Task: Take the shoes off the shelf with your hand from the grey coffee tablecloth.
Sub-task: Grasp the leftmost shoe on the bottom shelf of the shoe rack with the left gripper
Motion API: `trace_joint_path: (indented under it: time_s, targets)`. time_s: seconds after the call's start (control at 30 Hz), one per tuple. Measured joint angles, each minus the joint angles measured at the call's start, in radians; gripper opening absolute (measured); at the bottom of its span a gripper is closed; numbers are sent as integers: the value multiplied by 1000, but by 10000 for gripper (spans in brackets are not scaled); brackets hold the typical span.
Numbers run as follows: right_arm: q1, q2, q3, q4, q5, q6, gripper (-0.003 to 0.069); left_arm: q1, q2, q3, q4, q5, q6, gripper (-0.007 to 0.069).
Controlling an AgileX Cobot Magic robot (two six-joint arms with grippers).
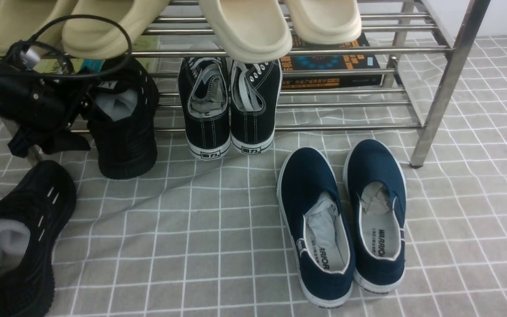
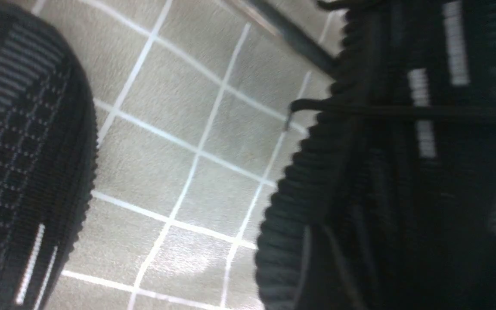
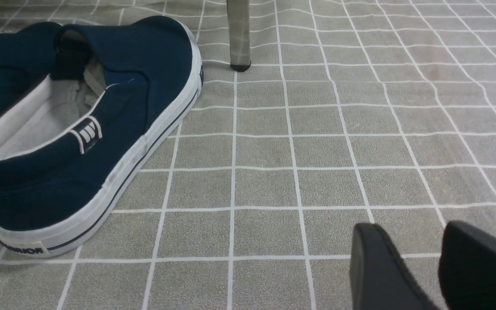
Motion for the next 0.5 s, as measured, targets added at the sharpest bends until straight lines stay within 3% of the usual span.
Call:
trace_joint_path:
  time_s: [0.23,0.33,0.5]
  targets:
    - [0,0,0,0,0,0,239,0,28,0,1,17,0,59]
    - [0,0,0,0,0,0,239,0,20,0,19,50,-3,13]
    - [0,0,0,0,0,0,239,0,-53,0,133,148,-31,10]
